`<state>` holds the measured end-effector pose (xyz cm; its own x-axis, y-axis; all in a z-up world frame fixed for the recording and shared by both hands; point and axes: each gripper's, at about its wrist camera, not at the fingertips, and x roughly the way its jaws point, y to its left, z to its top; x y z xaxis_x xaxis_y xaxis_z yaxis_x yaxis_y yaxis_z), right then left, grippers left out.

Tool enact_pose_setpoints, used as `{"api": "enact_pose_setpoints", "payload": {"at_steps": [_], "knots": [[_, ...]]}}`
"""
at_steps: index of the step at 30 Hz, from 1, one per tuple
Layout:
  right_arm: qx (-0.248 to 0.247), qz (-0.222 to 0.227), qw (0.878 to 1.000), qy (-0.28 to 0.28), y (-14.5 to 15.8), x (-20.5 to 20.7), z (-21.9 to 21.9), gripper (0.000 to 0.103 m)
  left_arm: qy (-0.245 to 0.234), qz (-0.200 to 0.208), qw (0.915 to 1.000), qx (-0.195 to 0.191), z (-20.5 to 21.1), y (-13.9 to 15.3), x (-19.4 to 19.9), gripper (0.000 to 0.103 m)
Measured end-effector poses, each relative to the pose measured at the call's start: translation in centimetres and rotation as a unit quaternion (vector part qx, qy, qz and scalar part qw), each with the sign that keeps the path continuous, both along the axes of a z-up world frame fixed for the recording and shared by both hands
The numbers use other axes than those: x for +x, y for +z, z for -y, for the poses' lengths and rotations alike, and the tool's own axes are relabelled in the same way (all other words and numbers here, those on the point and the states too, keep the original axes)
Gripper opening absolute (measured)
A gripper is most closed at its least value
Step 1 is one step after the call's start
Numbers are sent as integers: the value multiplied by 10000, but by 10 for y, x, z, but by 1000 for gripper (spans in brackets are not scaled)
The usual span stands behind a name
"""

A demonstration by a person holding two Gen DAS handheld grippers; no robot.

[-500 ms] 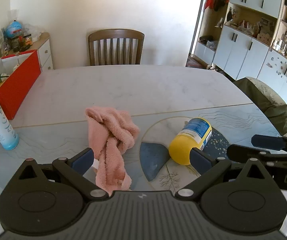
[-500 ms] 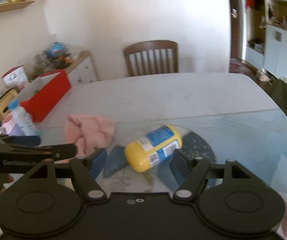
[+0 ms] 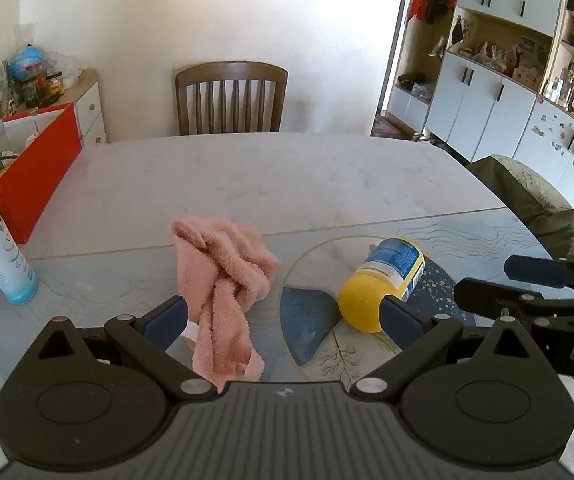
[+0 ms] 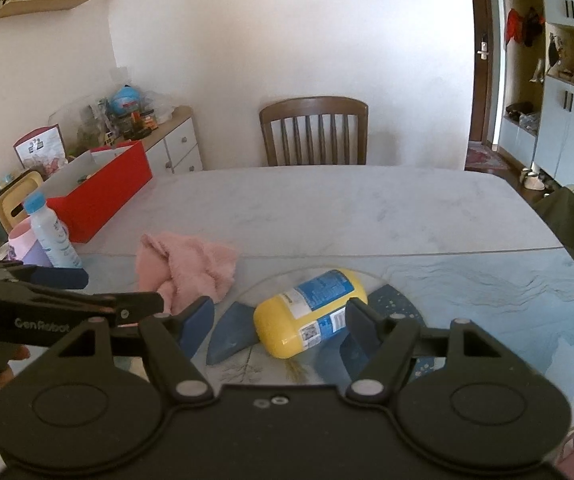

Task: Clean container
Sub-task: 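Move the left tool toward the pink towel and the right tool toward the yellow bottle, then grasp the pink towel with the left tool while the right tool grasps the yellow bottle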

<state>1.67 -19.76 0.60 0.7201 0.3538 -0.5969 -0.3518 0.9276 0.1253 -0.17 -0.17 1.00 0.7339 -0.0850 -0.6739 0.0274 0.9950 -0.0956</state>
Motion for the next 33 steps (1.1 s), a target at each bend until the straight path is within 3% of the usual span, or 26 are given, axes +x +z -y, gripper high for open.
{"api": "enact_pose_setpoints", "payload": {"at_steps": [13, 27, 33], "knots": [[-174, 263, 9992, 231, -1, 2, -6, 72, -10, 41, 10000, 75, -3, -1, 4, 103], [-256, 189, 9993, 183, -8, 16, -7, 72, 24, 109, 9999, 76, -13, -8, 22, 102], [-362, 85, 9993, 87, -14, 31, -4, 72, -57, 35, 9992, 389, -17, -20, 51, 102]]}}
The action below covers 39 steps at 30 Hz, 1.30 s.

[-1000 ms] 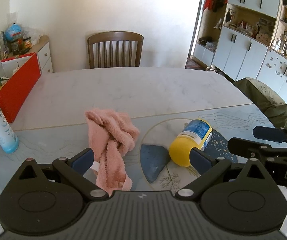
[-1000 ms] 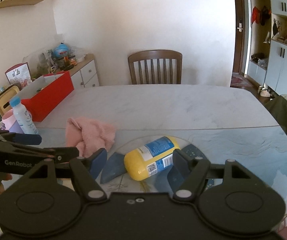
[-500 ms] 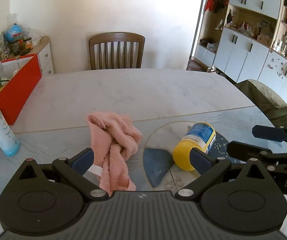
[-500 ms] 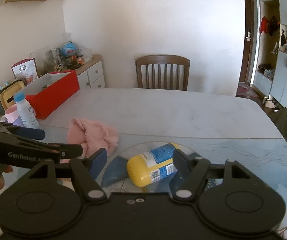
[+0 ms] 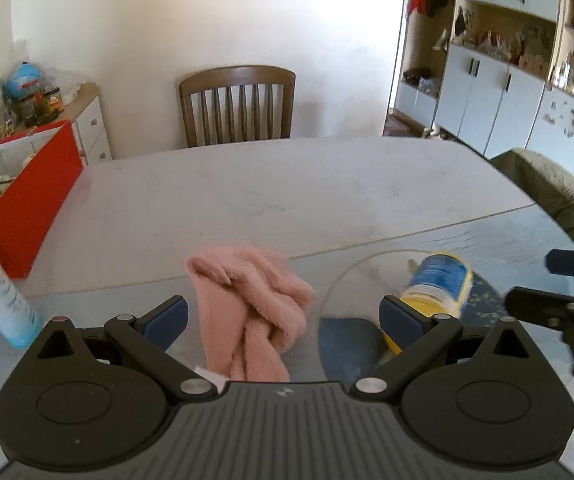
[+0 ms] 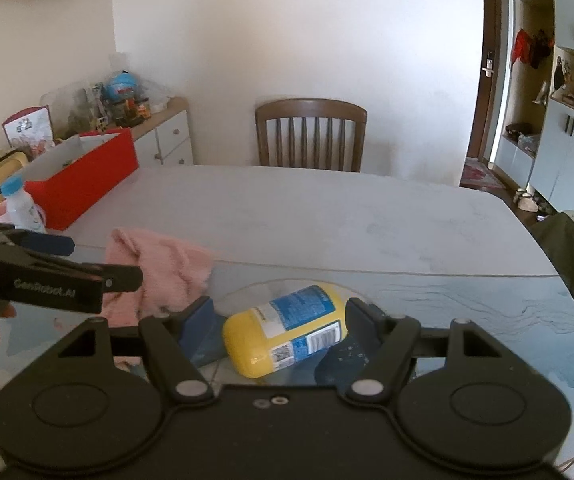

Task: Clean container
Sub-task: 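Grasp the pink towel with the left tool while the right tool grasps the yellow bottle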

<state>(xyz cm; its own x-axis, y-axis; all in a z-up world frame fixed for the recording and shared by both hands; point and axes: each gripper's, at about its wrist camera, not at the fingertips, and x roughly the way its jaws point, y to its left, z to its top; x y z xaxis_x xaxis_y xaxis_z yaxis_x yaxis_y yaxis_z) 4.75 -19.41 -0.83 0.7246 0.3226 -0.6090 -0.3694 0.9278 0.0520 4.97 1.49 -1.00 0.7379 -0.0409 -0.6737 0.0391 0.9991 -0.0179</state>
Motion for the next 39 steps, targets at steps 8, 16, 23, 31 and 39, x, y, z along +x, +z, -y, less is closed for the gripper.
{"api": "enact_pose_setpoints", "payload": {"at_steps": [8, 16, 23, 31, 39], "knots": [[-115, -91, 9999, -80, -10, 24, 5, 72, -123, -322, 9985, 420, 4, -33, 48, 102], [-19, -524, 9983, -236, -24, 49, 9, 72, -256, -615, 9956, 661, 2, -68, 80, 101], [310, -1108, 9924, -437, -41, 74, 13, 72, -470, -870, 9930, 650, 1, -87, 89, 80], [430, -1487, 9861, -596, -50, 89, 6, 73, -690, -816, 9935, 399, -2, -82, 86, 41], [500, -1784, 9799, -742, -52, 105, 3, 75, -736, -807, 9936, -284, -19, -57, 73, 32]]}}
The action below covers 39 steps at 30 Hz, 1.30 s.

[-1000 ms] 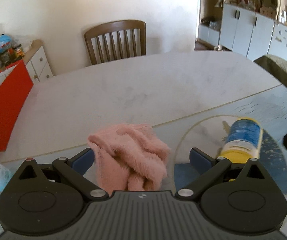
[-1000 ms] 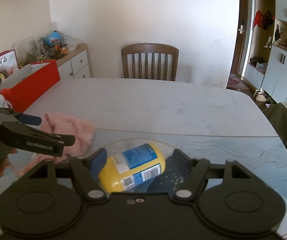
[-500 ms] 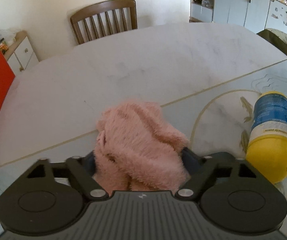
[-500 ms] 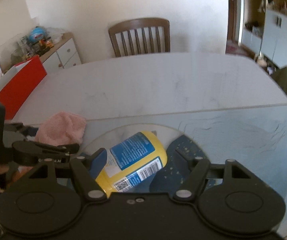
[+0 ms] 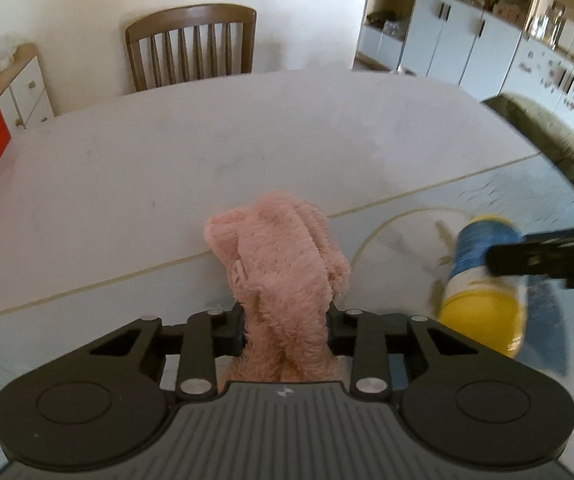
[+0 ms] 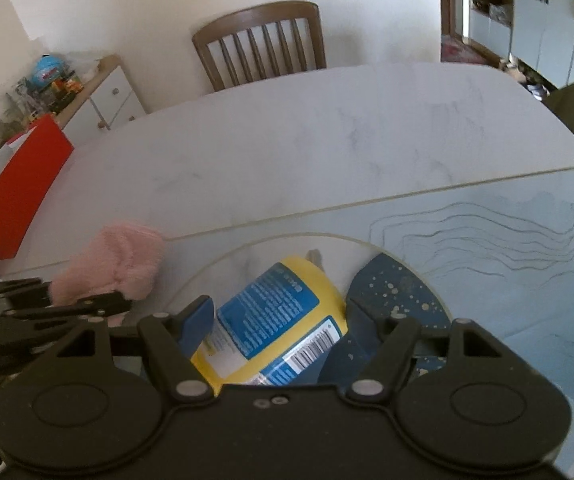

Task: Clean container
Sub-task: 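Grasp the pink towel with the left tool while the right tool grasps the yellow bottle, then lift the bottle with the right tool while the left tool brings the towel to it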

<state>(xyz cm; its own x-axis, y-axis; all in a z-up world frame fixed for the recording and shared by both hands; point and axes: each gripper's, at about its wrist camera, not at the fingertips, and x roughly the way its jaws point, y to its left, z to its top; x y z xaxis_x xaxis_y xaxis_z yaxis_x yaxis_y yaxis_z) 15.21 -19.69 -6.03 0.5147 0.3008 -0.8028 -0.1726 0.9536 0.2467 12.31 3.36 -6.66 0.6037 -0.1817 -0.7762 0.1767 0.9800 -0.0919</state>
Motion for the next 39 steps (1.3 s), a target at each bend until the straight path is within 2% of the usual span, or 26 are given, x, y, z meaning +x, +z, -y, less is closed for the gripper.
{"api": "enact_pose_setpoints", "payload": {"at_steps": [4, 10, 14, 17, 20, 22, 24, 27, 31, 35, 39], "knots": [[84, -216, 9997, -101, -5, 7, 4, 75, -184, 147, 9992, -314, 0, 27, -11, 31], [259, -579, 9978, -172, -15, 12, 10, 76, -334, 387, 9970, -576, 0, 57, -22, 31], [656, -1092, 9917, -176, -29, 15, 14, 75, -419, 324, 9962, -696, 5, 63, -24, 31], [934, -1203, 9882, -132, -36, 11, 16, 75, -568, 196, 9950, -798, 9, 66, -20, 31], [823, -925, 9920, 259, -32, 4, 12, 73, -831, 50, 9924, -904, 14, 72, -17, 31], [676, -732, 9937, 519, -29, -2, 8, 64, -1086, 54, 9904, -851, 22, 81, -16, 31], [592, -560, 9937, 772, -27, -9, 5, 64, -1391, 24, 9866, -854, 30, 88, -13, 31], [319, -154, 9922, 1198, -21, -25, -4, 63, -1964, -92, 9778, -731, 50, 94, -11, 31], [-30, 458, 9841, 1714, -9, -47, -14, 63, -2482, -422, 9659, -607, 73, 83, -10, 31], [-302, 957, 9723, 2111, -1, -67, -19, 63, -2568, -620, 9634, -455, 82, 75, -3, 31], [-343, 1304, 9659, 2211, 6, -78, -16, 62, -2332, -633, 9695, -399, 73, 70, 4, 31]]}}
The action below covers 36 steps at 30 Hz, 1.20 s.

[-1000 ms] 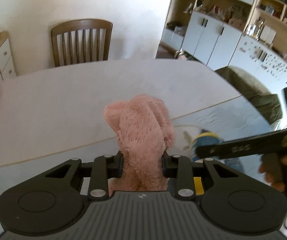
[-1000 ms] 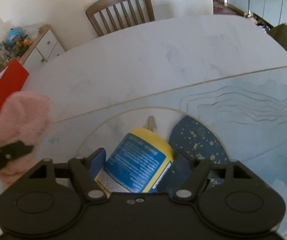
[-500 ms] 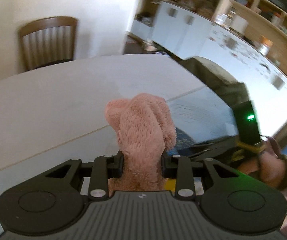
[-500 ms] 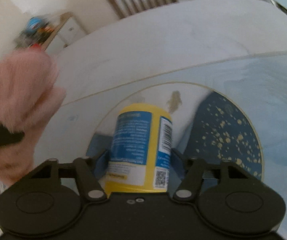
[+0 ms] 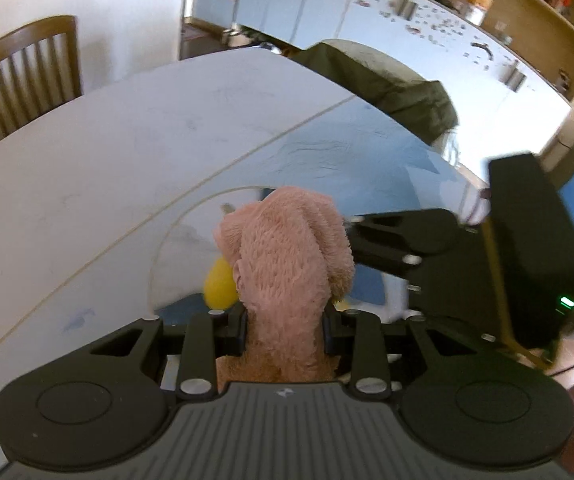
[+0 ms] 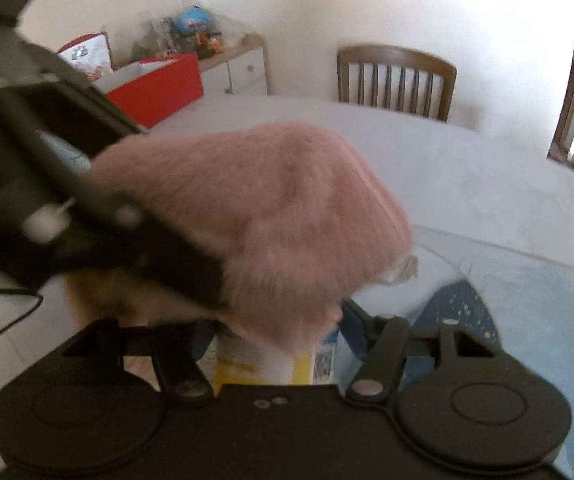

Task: Clean container
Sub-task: 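Lift the bottle with the right tool while the left tool brings the towel to it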

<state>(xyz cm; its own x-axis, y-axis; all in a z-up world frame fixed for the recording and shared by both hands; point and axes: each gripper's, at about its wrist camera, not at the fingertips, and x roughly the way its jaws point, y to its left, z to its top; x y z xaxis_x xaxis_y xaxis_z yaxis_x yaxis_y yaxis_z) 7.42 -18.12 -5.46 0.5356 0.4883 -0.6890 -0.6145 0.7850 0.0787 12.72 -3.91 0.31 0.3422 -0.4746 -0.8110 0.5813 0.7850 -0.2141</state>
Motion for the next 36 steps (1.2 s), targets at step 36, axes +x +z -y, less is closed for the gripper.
{"api": "enact_pose_setpoints", "payload": {"at_steps": [36], "knots": [[-472, 420, 9948, 796, -11, -19, -20, 61, 687, -707, 9949, -219, -28, -32, 8, 30]]}}
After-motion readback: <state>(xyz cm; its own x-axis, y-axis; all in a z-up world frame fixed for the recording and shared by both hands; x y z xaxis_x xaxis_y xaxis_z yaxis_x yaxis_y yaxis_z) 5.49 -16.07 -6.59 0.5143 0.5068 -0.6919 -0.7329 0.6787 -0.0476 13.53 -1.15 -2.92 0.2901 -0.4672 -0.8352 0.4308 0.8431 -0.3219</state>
